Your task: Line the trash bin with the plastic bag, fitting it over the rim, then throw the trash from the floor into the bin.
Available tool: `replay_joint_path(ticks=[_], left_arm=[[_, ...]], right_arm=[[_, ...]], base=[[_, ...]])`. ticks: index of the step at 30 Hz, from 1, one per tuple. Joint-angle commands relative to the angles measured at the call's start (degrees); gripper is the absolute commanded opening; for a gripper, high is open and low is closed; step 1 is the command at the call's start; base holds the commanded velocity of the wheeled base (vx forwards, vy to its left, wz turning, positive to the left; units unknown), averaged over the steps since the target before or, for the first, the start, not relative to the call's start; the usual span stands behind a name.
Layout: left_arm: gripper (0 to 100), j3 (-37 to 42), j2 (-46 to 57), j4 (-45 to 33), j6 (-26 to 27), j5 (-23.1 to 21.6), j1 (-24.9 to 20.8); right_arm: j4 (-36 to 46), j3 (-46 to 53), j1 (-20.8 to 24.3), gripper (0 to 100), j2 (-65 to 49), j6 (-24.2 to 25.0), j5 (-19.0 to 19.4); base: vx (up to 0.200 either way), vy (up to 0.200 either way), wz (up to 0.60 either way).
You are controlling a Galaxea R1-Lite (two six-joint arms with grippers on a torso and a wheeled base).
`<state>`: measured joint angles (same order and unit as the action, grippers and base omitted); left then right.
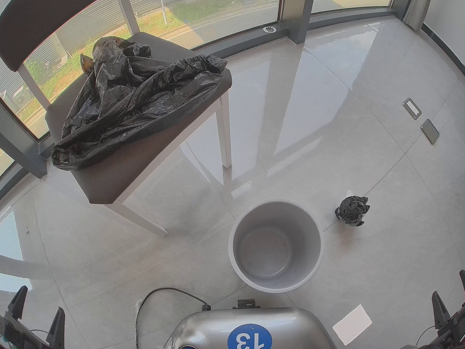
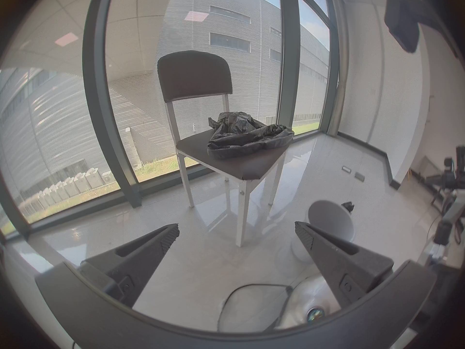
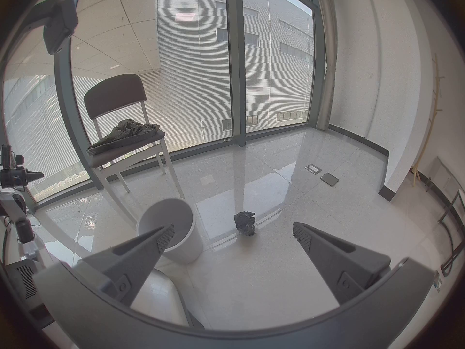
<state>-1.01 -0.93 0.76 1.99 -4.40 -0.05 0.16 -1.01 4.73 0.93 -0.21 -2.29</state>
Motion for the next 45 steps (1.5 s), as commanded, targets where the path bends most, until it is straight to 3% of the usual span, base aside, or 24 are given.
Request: replay_joint_path(ticks=[1,2,4,10,19,20,24,45], left_arm=[[100,-15.25,-8.48,3.46,-13.59,-2.98,-3.03],[100,-19.38,-14.19,3.55,-16.66,-1.93,-4.08],[100,-24.39,-20.61,2.67,-16.49,1.41,-3.73],[100,-27.9,-34.93,1.27,-5.5,3.7,-3.2],[100,-44.34,-55.15,-0.23,-2.25,8.27,-2.59],[100,-46.71,-57.34,-1.81,0.03,8.8,-1.09],[100,-49.79,-60.16,-3.83,2.93,8.62,0.49],[100,-47.06,-66.22,-1.72,0.83,11.17,1.46]], right_arm=[[0.02,1.01,0.02,100,-0.93,0.03,0.01],[0.02,1.01,0.02,100,-0.93,-0.14,0.01],[0.02,1.01,0.02,100,-0.93,-0.14,0.09],[-0.07,1.01,0.02,100,-0.93,-0.58,0.45],[-0.25,1.01,0.02,100,-0.93,-4.19,3.87],[-0.25,1.01,0.02,100,-0.93,-4.36,3.96],[-0.33,1.01,0.02,100,-0.93,-4.36,4.05],[-0.42,1.01,0.02,100,-0.93,-4.28,4.05]], base=[[0.0,0.0,0.0],[0.0,0.0,0.0],[0.0,0.0,0.0],[0.0,0.0,0.0],[0.0,0.0,0.0],[0.0,0.0,0.0],[0.0,0.0,0.0],[0.0,0.0,0.0]])
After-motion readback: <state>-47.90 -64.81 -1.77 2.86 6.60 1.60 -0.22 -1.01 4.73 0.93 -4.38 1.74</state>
